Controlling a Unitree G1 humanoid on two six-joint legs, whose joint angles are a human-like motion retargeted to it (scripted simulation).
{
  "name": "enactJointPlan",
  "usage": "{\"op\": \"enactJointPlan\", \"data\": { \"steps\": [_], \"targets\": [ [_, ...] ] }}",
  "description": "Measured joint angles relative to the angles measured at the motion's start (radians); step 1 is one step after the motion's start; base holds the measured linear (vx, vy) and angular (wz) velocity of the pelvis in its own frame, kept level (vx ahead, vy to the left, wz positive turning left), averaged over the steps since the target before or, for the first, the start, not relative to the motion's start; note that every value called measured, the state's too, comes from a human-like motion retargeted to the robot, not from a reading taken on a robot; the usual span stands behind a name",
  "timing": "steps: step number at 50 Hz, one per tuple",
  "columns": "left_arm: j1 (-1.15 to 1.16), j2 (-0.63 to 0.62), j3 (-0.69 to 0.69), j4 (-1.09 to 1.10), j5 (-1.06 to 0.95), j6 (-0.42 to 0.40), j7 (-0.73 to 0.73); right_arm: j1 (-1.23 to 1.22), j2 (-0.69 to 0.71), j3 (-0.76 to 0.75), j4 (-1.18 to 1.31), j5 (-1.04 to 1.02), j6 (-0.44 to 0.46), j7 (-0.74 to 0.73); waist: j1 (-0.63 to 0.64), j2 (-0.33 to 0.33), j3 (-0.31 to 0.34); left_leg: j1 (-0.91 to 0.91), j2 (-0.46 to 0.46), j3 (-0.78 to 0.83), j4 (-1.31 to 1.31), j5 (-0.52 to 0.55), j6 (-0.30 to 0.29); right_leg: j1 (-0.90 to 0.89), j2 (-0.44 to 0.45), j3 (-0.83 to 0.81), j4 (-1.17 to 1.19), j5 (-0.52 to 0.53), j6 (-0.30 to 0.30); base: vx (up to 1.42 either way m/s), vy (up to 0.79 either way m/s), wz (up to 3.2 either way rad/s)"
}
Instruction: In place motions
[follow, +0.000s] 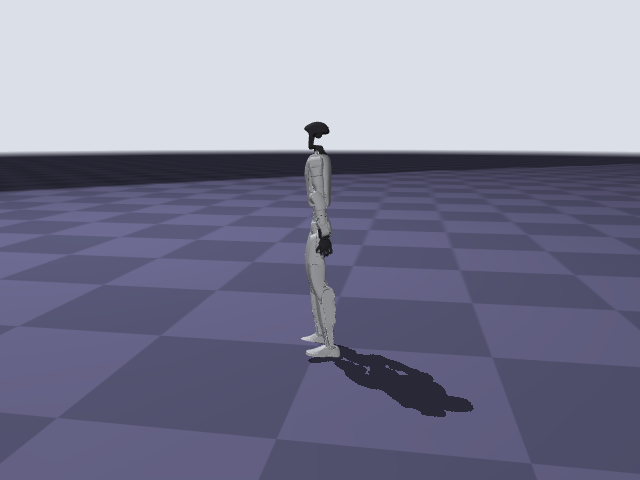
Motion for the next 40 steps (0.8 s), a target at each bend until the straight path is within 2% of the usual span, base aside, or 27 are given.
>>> {"op": "enactJointPlan", "data": {
  "steps": [5,11,15,20,22,25,28,31,36,40],
  "targets": [
    [-0.013,-0.003,-0.027,0.018,0.049,0.003,-0.034,0.009,0.007,0.044,0.020,-0.065,-0.001,-0.006,-0.010,-0.003,-0.002,0.002,0.002,0.003,0.001,-0.003,0.000,0.000,0.001,0.002,0.002,-0.001,0.001,0.00,0.00,0.00],
    [0.014,-0.017,-0.049,0.067,0.097,0.009,-0.028,0.044,-0.015,0.082,0.126,-0.131,0.043,-0.122,-0.006,-0.010,0.002,0.022,0.001,0.023,-0.001,-0.010,0.000,0.011,0.005,0.023,0.004,-0.007,-0.001,0.01,-0.01,-0.13],
    [0.045,-0.029,-0.077,0.073,0.063,0.030,-0.011,0.049,-0.028,0.121,0.229,-0.143,0.056,-0.247,-0.027,-0.006,0.008,0.033,0.003,0.021,-0.002,-0.011,0.000,0.013,0.003,0.020,0.008,-0.005,0.000,-0.03,-0.01,-0.04],
    [0.014,-0.001,-0.083,0.073,-0.061,0.085,-0.028,0.019,-0.041,0.139,0.314,-0.106,0.087,-0.234,-0.045,0.005,-0.016,0.036,0.009,0.030,-0.001,-0.013,0.000,0.012,0.010,0.026,0.005,-0.003,-0.001,-0.01,0.00,-0.01],
    [-0.066,0.048,-0.073,0.073,-0.129,0.099,-0.067,-0.052,-0.047,0.113,0.314,-0.019,0.105,-0.194,-0.047,0.009,-0.033,0.034,0.011,0.035,-0.001,-0.013,-0.001,0.006,0.012,0.033,0.006,-0.001,-0.002,0.00,0.00,-0.09],
    [-0.243,0.155,-0.034,0.073,-0.144,0.119,-0.141,-0.232,-0.058,0.047,0.312,0.097,0.069,-0.140,-0.054,0.015,-0.066,0.034,0.013,0.043,0.000,-0.013,-0.002,0.000,0.014,0.042,0.008,0.003,-0.003,-0.06,0.01,-0.09],
    [-0.477,0.293,-0.033,0.073,-0.099,0.115,-0.202,-0.461,-0.067,-0.019,0.230,0.102,0.074,-0.070,-0.060,0.026,-0.098,0.038,0.015,0.048,0.000,-0.014,-0.002,-0.002,0.017,0.049,0.009,0.005,-0.004,-0.08,0.05,-0.13],
    [-0.726,0.406,-0.068,0.045,-0.100,0.087,-0.182,-0.687,-0.080,-0.029,0.098,0.118,0.069,0.008,-0.064,0.039,-0.138,0.034,0.018,0.054,0.004,-0.017,-0.002,-0.011,0.020,0.057,0.012,0.004,-0.005,0.00,0.03,-0.09],
    [-1.097,0.493,-0.153,-0.109,-0.297,0.051,-0.116,-1.043,-0.163,0.083,-0.098,0.309,0.028,0.057,-0.039,0.057,-0.230,0.004,0.025,0.067,0.011,-0.027,-0.003,-0.049,0.027,0.078,0.016,0.000,-0.005,0.13,0.01,-0.20],
    [-1.345,0.537,-0.300,-0.227,-0.465,-0.003,-0.090,-1.274,-0.290,0.228,-0.247,0.504,-0.015,0.017,0.007,0.057,-0.311,-0.034,0.024,0.076,0.010,-0.033,-0.007,-0.097,0.028,0.096,0.018,-0.005,-0.003,0.17,-0.01,-0.18]
  ]
}}
